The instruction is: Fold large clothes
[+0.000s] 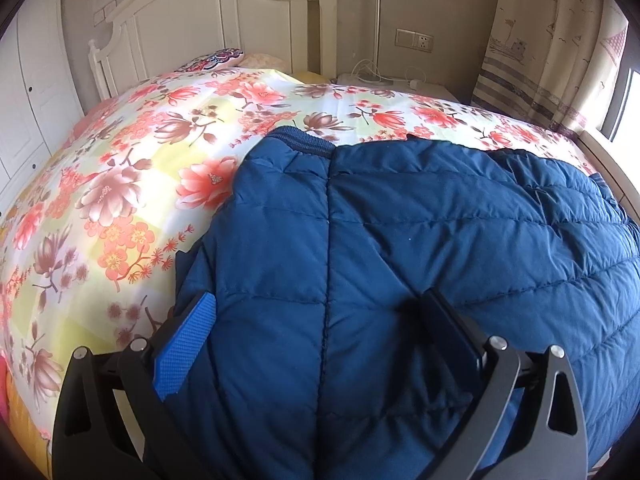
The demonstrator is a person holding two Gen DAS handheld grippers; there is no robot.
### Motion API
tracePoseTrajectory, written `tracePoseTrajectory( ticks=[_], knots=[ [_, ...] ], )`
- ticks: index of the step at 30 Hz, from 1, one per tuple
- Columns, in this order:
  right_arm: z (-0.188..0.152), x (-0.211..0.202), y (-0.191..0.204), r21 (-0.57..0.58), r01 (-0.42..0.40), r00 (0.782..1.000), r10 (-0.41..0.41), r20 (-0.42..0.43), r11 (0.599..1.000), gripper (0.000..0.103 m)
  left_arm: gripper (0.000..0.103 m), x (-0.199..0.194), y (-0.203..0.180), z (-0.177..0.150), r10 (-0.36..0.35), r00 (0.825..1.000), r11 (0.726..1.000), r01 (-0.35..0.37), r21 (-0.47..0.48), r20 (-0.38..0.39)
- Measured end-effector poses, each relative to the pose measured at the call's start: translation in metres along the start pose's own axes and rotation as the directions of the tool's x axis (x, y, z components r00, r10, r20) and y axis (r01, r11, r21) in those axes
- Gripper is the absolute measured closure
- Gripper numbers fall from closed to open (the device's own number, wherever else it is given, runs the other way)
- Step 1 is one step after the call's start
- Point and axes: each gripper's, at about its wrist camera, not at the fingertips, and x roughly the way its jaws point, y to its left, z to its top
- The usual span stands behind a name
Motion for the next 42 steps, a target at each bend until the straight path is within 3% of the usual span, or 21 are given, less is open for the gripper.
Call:
tracePoseTrajectory(
  ticks=[3,7,9,11,12,13,15,18,21,25,27,29,30,32,33,34,35,36,37,39,42],
  knots=[
    [0.000,-0.020,0.002,-0.020,-0.031,0.999,0.032,0.024,0.999,0.070,0.003,-0.036,-0.017,0.000,-0.129,0.990,0.991,0.130,-0.007,0.054],
    [0.009,-0.038,0.014,-0.052,-0.053,0.995,0.057,0.080,0.997,0.071,0.002,-0.081,-0.074,-0.009,-0.185,0.974,0.970,0.160,0.181,0.128],
    [0.015,-0.052,0.014,-0.071,-0.053,0.993,0.060,0.105,0.996,0.071,0.002,-0.091,-0.105,-0.024,-0.228,0.967,0.945,0.192,0.266,0.113],
    [0.018,-0.062,0.013,-0.093,-0.046,0.992,0.057,0.112,0.995,0.071,0.002,-0.080,-0.135,-0.047,-0.274,0.961,0.905,0.250,0.345,0.024],
    [0.018,-0.064,0.016,-0.105,-0.049,0.992,0.061,0.108,0.993,0.071,0.002,-0.070,-0.148,-0.060,-0.272,0.962,0.886,0.259,0.384,-0.019],
    [0.016,-0.066,0.020,-0.120,-0.039,0.993,0.052,0.109,0.992,0.071,0.002,-0.065,-0.156,-0.072,-0.246,0.969,0.883,0.224,0.413,0.000],
    [0.017,-0.070,0.027,-0.148,-0.034,0.992,0.052,0.116,0.988,0.071,0.002,-0.071,-0.158,-0.081,-0.246,0.969,0.875,0.209,0.436,0.031],
    [0.022,-0.072,0.057,-0.240,-0.001,0.989,0.036,0.140,0.971,0.071,0.002,-0.088,-0.127,-0.068,-0.309,0.951,0.881,0.289,0.375,-0.006],
    [0.015,-0.066,0.117,-0.445,0.050,0.984,0.031,0.173,0.894,0.070,0.002,-0.117,-0.063,-0.056,-0.377,0.922,0.901,0.343,0.264,0.089],
    [-0.026,-0.039,0.221,-0.746,0.086,0.984,0.060,0.166,0.660,0.070,0.002,-0.130,0.041,-0.033,-0.284,0.932,0.957,0.291,0.004,0.225],
    [-0.066,-0.010,0.274,-0.877,0.084,0.990,0.060,0.127,0.472,0.070,0.002,-0.136,0.083,-0.028,-0.223,0.937,0.958,0.261,-0.116,0.268],
    [-0.118,0.018,0.307,-0.959,0.058,0.997,0.027,0.068,0.276,0.070,0.002,-0.151,0.118,-0.029,-0.181,0.931,0.947,0.252,-0.198,0.318],
    [-0.155,0.038,0.318,-0.990,0.027,1.000,-0.011,0.026,0.138,0.070,0.002,-0.156,0.128,-0.029,-0.162,0.929,0.946,0.242,-0.217,0.332],
    [-0.218,0.067,0.317,-0.996,-0.039,0.996,-0.082,-0.032,-0.083,0.070,0.002,-0.168,0.147,-0.032,-0.121,0.927,0.943,0.219,-0.249,0.356],
    [-0.254,0.089,0.307,-0.975,-0.095,0.984,-0.168,-0.061,-0.203,0.069,0.002,-0.170,0.155,-0.032,-0.111,0.927,0.942,0.214,-0.260,0.359],
    [-0.275,0.101,0.300,-0.957,-0.115,0.975,-0.213,-0.059,-0.265,0.065,0.002,-0.170,0.162,-0.029,-0.106,0.929,0.940,0.210,-0.267,0.356],
    [-0.298,0.111,0.291,-0.930,-0.058,0.978,-0.207,0.020,-0.363,0.061,0.002,-0.169,0.164,-0.031,-0.110,0.932,0.941,0.209,-0.267,0.345],
    [-0.311,0.117,0.286,-0.904,-0.003,0.977,-0.193,0.088,-0.428,0.061,0.002,-0.170,0.164,-0.031,-0.120,0.934,0.942,0.214,-0.259,0.336],
    [-0.312,0.119,0.287,-0.904,0.001,0.975,-0.201,0.095,-0.427,0.060,0.002,-0.170,0.161,-0.032,-0.135,0.935,0.943,0.223,-0.246,0.329],
    [-0.305,0.116,0.288,-0.924,-0.024,0.976,-0.211,0.062,-0.381,0.059,0.002,-0.169,0.147,-0.030,-0.188,0.931,0.947,0.257,-0.195,0.313],
    [-0.315,0.107,0.286,-0.914,-0.006,0.979,-0.188,0.077,-0.406,0.058,0.002,-0.163,0.114,-0.010,-0.284,0.918,0.945,0.317,-0.080,0.278]
  ],
)
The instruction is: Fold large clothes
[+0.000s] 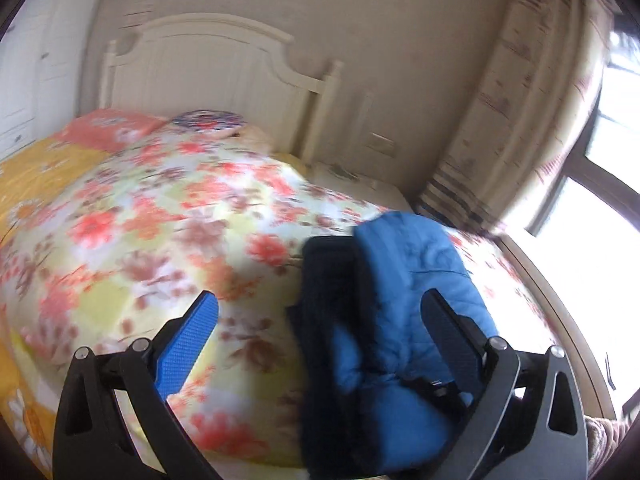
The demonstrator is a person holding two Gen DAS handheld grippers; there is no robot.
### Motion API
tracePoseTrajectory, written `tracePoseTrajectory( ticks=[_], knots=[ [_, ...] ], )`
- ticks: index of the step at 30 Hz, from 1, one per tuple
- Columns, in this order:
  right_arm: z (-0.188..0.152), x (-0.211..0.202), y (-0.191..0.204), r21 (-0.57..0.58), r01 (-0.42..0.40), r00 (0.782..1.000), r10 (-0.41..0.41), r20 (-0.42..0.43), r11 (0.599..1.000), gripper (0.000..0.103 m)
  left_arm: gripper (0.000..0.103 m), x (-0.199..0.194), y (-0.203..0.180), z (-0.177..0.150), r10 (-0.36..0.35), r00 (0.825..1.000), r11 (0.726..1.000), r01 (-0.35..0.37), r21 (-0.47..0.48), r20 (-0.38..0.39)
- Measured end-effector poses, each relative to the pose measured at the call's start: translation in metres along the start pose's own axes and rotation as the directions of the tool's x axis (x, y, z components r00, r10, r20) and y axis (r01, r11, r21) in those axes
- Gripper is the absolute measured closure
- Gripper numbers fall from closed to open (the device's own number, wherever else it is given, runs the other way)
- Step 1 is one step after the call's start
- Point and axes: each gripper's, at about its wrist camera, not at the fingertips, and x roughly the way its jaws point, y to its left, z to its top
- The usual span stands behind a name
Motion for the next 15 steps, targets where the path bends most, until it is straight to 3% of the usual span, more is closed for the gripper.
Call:
tracePoseTrajectory(
  ticks=[3,6,7,9,11,12,13,14,15],
  knots=[
    [0.001,-0.004,0.009,-0.027,0.024,1.000,-0.024,0.012,0.999,0.056,0.002,0.026,-0.050,0.028,-0.129,0.988,0.981,0.140,0.133,-0.087],
    [-0.002,-0.005,0.004,0.010,0.013,1.000,-0.013,0.025,1.000,0.056,0.002,0.071,-0.097,0.048,-0.131,0.972,0.945,0.181,0.274,-0.193],
    [-0.003,-0.006,0.004,0.009,0.019,0.999,-0.019,0.030,1.000,0.056,0.002,0.089,-0.107,0.050,-0.108,0.970,0.931,0.175,0.321,-0.217],
    [-0.002,-0.005,0.008,0.011,0.030,0.999,-0.031,0.039,0.999,0.054,0.002,0.130,-0.107,0.047,-0.002,0.968,0.928,0.096,0.361,-0.252],
    [-0.005,-0.010,0.009,0.014,0.032,0.998,-0.033,0.057,0.999,0.052,0.002,0.179,-0.095,0.029,0.128,0.940,0.905,0.019,0.425,-0.315],
    [-0.007,-0.014,0.008,0.012,0.022,0.998,-0.023,0.065,1.000,0.051,0.002,0.203,-0.084,0.012,0.157,0.929,0.885,0.018,0.465,-0.334],
    [-0.008,-0.019,0.004,0.015,-0.008,0.997,0.007,0.070,1.000,0.050,0.002,0.212,-0.070,0.003,0.067,0.936,0.902,0.091,0.422,-0.346],
    [-0.011,-0.025,-0.003,0.036,-0.069,0.995,0.066,0.081,0.997,0.049,0.002,0.218,-0.048,-0.001,-0.030,0.930,0.936,0.154,0.316,-0.366],
    [-0.015,-0.034,-0.013,0.072,-0.138,0.986,0.130,0.105,0.988,0.049,0.002,0.219,-0.038,-0.003,-0.063,0.925,0.950,0.170,0.262,-0.374]
  ],
)
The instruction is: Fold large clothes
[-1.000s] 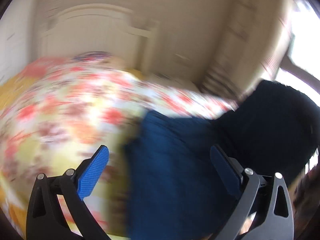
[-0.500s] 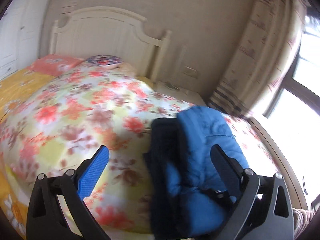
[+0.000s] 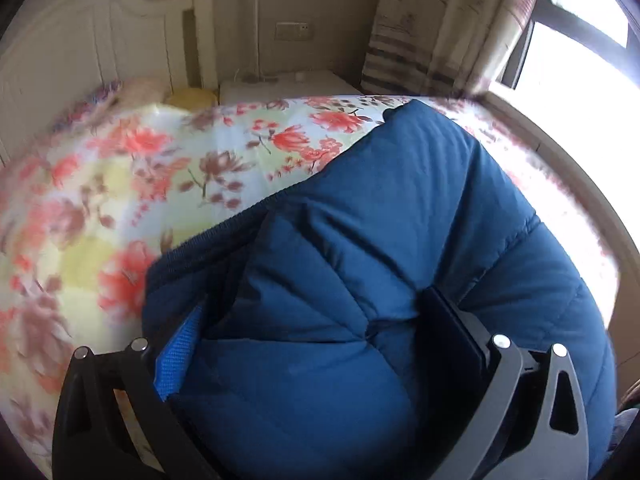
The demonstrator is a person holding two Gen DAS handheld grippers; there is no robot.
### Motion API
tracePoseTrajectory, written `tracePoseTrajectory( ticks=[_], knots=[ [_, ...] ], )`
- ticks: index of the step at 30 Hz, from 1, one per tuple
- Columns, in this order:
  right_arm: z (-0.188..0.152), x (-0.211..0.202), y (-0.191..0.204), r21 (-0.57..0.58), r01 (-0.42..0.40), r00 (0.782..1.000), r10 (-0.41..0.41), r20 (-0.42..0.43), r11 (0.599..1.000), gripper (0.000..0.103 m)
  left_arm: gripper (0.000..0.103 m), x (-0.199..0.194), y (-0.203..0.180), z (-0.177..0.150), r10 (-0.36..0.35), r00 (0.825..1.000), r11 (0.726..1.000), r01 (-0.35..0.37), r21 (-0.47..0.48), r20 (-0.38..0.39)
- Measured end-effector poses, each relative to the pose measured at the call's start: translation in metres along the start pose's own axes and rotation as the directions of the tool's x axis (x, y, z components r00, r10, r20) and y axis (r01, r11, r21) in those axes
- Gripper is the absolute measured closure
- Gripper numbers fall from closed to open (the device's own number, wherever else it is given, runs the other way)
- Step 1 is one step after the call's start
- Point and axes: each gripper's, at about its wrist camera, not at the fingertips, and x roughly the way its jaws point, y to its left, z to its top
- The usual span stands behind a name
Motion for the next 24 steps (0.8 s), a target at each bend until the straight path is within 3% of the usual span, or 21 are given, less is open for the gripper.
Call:
tracePoseTrajectory(
  ticks=[2,4,7,11,13,14,15,16,18,20,22,24],
  knots=[
    [-0.006,-0.020,-0.023,0.107,-0.124,0.992,0.119,0.051,0.986,0.048,0.002,-0.001,0.008,-0.010,-0.006,1.000,1.000,0.006,-0.022,0.027],
    [-0.015,-0.044,-0.057,0.255,-0.247,0.966,0.216,0.144,0.935,0.048,0.002,-0.001,0.010,-0.014,0.002,0.999,1.000,-0.001,-0.027,0.041],
    [-0.028,-0.070,-0.104,0.423,-0.235,0.962,0.147,0.229,0.875,0.048,0.002,-0.001,0.010,-0.016,0.001,0.999,1.000,0.001,-0.031,0.048],
    [-0.034,-0.072,-0.130,0.520,-0.229,0.958,0.094,0.272,0.823,0.050,0.002,-0.002,0.010,-0.013,0.005,0.998,0.999,-0.003,-0.037,0.064],
    [-0.030,-0.049,-0.117,0.499,-0.250,0.962,0.152,0.228,0.830,0.050,0.002,-0.001,0.010,-0.011,0.009,0.997,0.999,-0.006,-0.041,0.072],
    [-0.028,-0.024,-0.091,0.450,-0.296,0.955,0.248,0.163,0.842,0.050,0.002,-0.002,0.010,-0.011,0.010,0.997,0.999,-0.007,-0.043,0.077],
    [-0.026,-0.009,-0.071,0.416,-0.288,0.957,0.266,0.112,0.862,0.049,0.002,-0.003,0.010,-0.011,0.014,0.997,0.999,-0.011,-0.044,0.082],
    [-0.027,-0.004,-0.049,0.342,-0.208,0.978,0.187,0.094,0.916,0.049,0.002,-0.006,0.011,-0.012,0.024,0.996,0.999,-0.020,-0.045,0.091],
    [-0.024,-0.005,-0.040,0.298,-0.194,0.981,0.178,0.078,0.935,0.048,0.002,-0.014,0.011,-0.014,0.064,0.994,0.997,-0.061,-0.040,0.092],
    [-0.028,-0.006,-0.048,0.324,-0.227,0.974,0.211,0.083,0.918,0.048,0.002,-0.025,0.007,-0.013,0.171,0.980,0.985,-0.170,-0.020,0.099],
    [-0.030,-0.006,-0.049,0.321,-0.229,0.973,0.208,0.097,0.919,0.048,0.002,-0.049,-0.002,-0.011,0.334,0.933,0.941,-0.338,0.005,0.132],
    [-0.031,-0.006,-0.049,0.324,-0.228,0.973,0.206,0.101,0.918,0.048,0.002,-0.080,-0.010,-0.008,0.406,0.894,0.913,-0.407,-0.032,0.189]
  ],
)
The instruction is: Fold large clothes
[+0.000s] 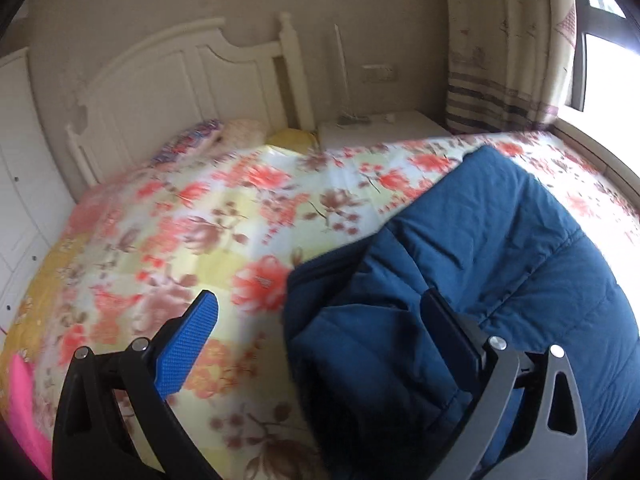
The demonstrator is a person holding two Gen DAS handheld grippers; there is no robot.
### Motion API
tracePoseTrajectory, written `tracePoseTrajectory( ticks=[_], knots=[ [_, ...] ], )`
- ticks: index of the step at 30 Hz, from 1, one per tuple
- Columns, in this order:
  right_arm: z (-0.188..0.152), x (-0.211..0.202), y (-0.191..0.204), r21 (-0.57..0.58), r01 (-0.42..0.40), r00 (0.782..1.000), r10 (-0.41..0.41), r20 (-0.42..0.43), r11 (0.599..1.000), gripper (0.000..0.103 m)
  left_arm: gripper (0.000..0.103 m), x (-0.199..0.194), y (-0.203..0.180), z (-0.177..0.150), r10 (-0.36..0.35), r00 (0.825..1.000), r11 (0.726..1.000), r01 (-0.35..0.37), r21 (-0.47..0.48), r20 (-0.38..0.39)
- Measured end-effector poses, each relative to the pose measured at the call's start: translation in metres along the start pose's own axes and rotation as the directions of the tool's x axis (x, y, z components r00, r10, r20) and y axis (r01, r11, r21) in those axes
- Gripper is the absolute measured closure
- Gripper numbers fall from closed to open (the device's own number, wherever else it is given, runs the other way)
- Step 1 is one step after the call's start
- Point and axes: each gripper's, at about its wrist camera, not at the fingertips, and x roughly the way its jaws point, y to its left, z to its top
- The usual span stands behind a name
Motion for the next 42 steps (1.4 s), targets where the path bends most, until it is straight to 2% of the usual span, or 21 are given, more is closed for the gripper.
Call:
tracePoseTrajectory(
  ticks=[3,7,8,10,11,13,14,16,19,21,22,24,27,30,32,34,35,37,38,41,42],
  knots=[
    [0.001,0.005,-0.001,-0.003,0.002,1.000,-0.002,-0.001,1.000,0.048,0.002,-0.040,0.007,0.011,-0.109,0.991,0.988,0.117,-0.105,0.075],
    [0.000,0.007,0.002,-0.026,0.023,1.000,-0.023,0.008,0.999,0.048,0.002,-0.030,-0.014,0.014,-0.261,0.965,0.954,0.262,-0.144,0.021],
    [0.000,0.004,0.009,-0.037,0.033,0.999,-0.032,0.012,0.999,0.048,0.002,-0.019,-0.021,0.009,-0.265,0.964,0.954,0.262,-0.145,-0.004],
    [-0.005,0.003,0.018,-0.073,0.036,0.999,-0.035,0.012,0.997,0.048,0.002,0.019,-0.037,-0.010,-0.186,0.978,0.979,0.177,-0.099,-0.097],
    [-0.004,0.002,0.020,-0.102,0.027,1.000,-0.027,0.002,0.994,0.048,0.002,0.034,-0.041,-0.020,-0.175,0.979,0.982,0.166,-0.087,-0.106],
    [-0.003,-0.007,0.021,-0.138,-0.009,1.000,0.008,-0.010,0.990,0.049,0.002,0.039,-0.023,-0.029,-0.208,0.974,0.963,0.188,-0.190,-0.087],
    [0.000,-0.017,0.011,-0.116,-0.058,0.998,0.058,0.000,0.992,0.049,0.002,0.038,-0.018,-0.031,-0.193,0.978,0.963,0.173,-0.208,-0.082],
    [0.005,-0.039,-0.021,-0.035,-0.060,0.995,0.062,0.073,0.998,0.049,0.002,0.037,-0.013,-0.036,-0.193,0.979,0.959,0.174,-0.222,-0.066],
    [0.007,-0.062,-0.093,0.136,0.011,0.985,-0.034,0.167,0.991,0.049,0.002,0.035,-0.006,-0.038,-0.190,0.981,0.953,0.171,-0.251,-0.052],
    [0.006,-0.063,-0.138,0.237,0.053,0.979,-0.098,0.181,0.970,0.050,0.002,0.034,-0.003,-0.039,-0.184,0.982,0.948,0.165,-0.273,-0.045],
    [0.005,-0.058,-0.162,0.287,0.064,0.978,-0.118,0.174,0.956,0.053,0.002,0.033,-0.003,-0.038,-0.180,0.983,0.948,0.162,-0.275,-0.043],
    [0.004,-0.036,-0.212,0.399,0.080,0.980,-0.145,0.134,0.913,0.067,0.002,0.032,-0.004,-0.037,-0.170,0.984,0.951,0.153,-0.269,-0.042],
    [0.006,0.005,-0.260,0.484,0.083,0.986,-0.143,0.089,0.871,0.071,0.002,0.030,-0.005,-0.037,-0.164,0.986,0.952,0.148,-0.266,-0.040],
    [0.000,0.079,-0.281,0.536,0.002,0.999,0.017,-0.030,0.844,0.071,0.002,0.031,-0.003,-0.038,-0.173,0.984,0.949,0.156,-0.276,-0.038],
    [-0.016,0.136,-0.276,0.511,-0.029,0.980,0.126,-0.156,0.859,0.071,0.002,0.032,-0.001,-0.038,-0.159,0.986,0.948,0.141,-0.286,-0.040],
    [-0.015,0.139,-0.280,0.539,-0.060,0.973,0.169,-0.155,0.840,0.071,0.002,0.032,0.004,-0.040,-0.151,0.988,0.941,0.131,-0.312,-0.040],
    [-0.008,0.135,-0.279,0.518,-0.050,0.968,0.169,-0.185,0.854,0.071,0.002,0.033,0.006,-0.041,-0.165,0.985,0.936,0.143,-0.323,-0.041],
    [0.006,0.127,-0.285,0.468,-0.027,0.971,0.134,-0.196,0.884,0.071,0.002,0.035,0.009,-0.042,-0.187,0.982,0.928,0.162,-0.336,-0.041],
    [0.010,0.120,-0.290,0.469,-0.006,0.978,0.103,-0.182,0.883,0.071,0.002,0.035,0.008,-0.041,-0.184,0.982,0.929,0.160,-0.334,-0.042],
    [0.003,0.111,-0.319,0.545,0.069,0.990,0.010,-0.141,0.836,0.071,0.002,0.031,0.005,-0.042,-0.154,0.987,0.937,0.135,-0.323,-0.035],
    [-0.005,0.120,-0.322,0.565,0.072,0.987,0.021,-0.157,0.822,0.071,0.002,0.030,0.005,-0.042,-0.147,0.989,0.937,0.130,-0.324,-0.031]
  ],
)
